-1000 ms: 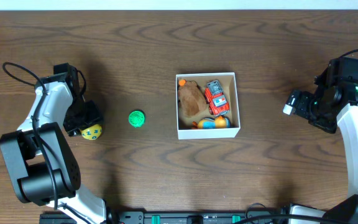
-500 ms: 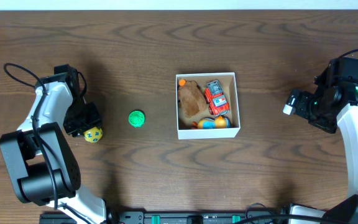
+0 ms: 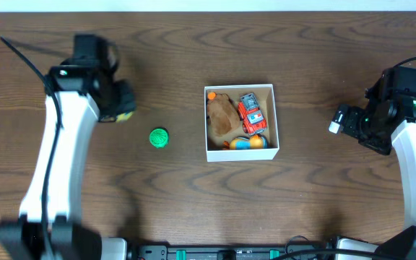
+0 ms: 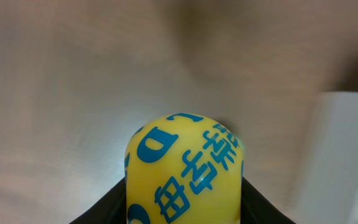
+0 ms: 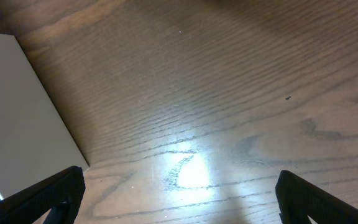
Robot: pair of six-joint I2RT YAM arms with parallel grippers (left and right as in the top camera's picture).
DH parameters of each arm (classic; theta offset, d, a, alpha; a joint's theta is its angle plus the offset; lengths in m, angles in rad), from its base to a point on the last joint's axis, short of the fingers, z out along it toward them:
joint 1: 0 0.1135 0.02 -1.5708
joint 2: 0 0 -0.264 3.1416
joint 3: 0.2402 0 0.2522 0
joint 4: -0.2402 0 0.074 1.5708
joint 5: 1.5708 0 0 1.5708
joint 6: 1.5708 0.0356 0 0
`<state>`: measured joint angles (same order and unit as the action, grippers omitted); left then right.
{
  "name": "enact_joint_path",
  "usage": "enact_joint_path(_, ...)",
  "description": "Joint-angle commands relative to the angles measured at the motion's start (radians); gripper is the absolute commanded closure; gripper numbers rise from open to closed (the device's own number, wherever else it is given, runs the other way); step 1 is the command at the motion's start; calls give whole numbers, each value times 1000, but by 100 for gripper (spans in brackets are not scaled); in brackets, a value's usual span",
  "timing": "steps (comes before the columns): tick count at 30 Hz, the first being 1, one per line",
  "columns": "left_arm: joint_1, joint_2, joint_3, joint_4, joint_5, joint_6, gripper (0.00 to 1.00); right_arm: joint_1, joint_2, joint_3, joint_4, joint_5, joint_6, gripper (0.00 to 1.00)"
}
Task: Pack container
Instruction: 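Drop the yellow ball into the box with the left gripper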
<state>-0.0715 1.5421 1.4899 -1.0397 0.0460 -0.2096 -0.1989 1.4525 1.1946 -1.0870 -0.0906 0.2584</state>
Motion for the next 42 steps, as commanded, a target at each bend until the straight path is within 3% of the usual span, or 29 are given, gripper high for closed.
enact_joint_path(1, -143, -76, 34, 31, -1, 4, 94, -11, 1, -2, -1, -4, -13, 1)
enact_joint_path(6, -385, -69, 31, 108, -2, 69, 94, -11, 1, -2, -2, -4, -13, 1)
enact_joint_path(12, -566, 64, 30, 160, -2, 90, 94, -11, 1, -2, -2, -4, -13, 1)
enact_joint_path(23, -662, 259, 29, 104, -2, 89, 92, -11, 1, -2, -2, -4, -25, 1)
enact_joint_path(25, -660, 261, 25, 91, -3, 89, 53, -11, 1, -2, -2, -4, -25, 1)
enact_joint_path(26, -658, 261, 25, 87, -5, 89, 38, -11, 1, -2, -2, -4, -25, 1)
enact_joint_path(27, -656, 261, 25, 85, -6, 90, 25, -11, 1, -2, -2, -4, -25, 1)
enact_joint_path(29, -652, 261, 25, 84, -6, 89, 15, -11, 1, -2, -2, -4, -25, 1)
enact_joint_path(34, -651, 261, 25, 84, -7, 89, 4, -11, 1, -2, -6, -4, -28, 1)
enact_joint_path(42, -650, 216, 31, 76, -67, 89, 2, -11, 1, -2, -6, -4, -28, 1)
